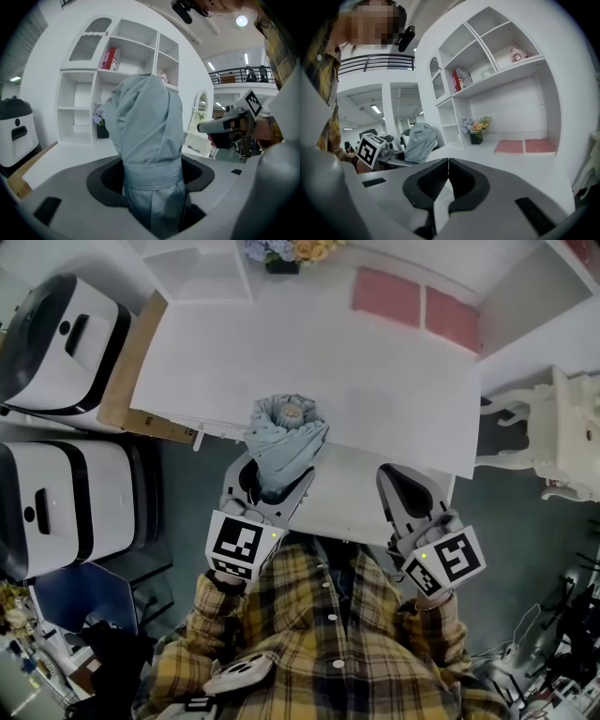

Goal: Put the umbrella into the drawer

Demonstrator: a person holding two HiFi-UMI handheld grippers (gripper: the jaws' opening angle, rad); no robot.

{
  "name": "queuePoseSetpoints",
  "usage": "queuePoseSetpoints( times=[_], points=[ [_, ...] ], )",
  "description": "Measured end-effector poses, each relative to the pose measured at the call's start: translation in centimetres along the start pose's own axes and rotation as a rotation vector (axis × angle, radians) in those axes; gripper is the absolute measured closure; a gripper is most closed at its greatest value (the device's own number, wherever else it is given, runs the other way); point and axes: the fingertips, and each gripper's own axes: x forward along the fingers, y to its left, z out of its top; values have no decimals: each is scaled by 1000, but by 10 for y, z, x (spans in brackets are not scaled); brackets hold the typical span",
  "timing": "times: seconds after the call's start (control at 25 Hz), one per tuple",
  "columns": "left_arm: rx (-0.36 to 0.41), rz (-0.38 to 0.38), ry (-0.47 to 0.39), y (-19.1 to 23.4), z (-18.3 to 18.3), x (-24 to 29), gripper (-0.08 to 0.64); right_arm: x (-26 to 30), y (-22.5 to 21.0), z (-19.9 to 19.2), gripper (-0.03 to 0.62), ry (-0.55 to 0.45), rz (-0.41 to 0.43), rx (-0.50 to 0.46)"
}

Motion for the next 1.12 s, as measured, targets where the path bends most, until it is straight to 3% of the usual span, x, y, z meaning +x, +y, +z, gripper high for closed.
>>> queuePoseSetpoints(
  times=[0.24,0.56,1.12],
  points=[
    [35,-62,106,-5,-45,20,244,-5,-5,-16,575,31,-24,33],
    [188,-205,313,-15,-120,46,244,-10,-4,-35,575,58,-63,70],
    [422,-410,571,-55,-198,86,244,-32,-21,-53,575,53,-165,129]
  ],
)
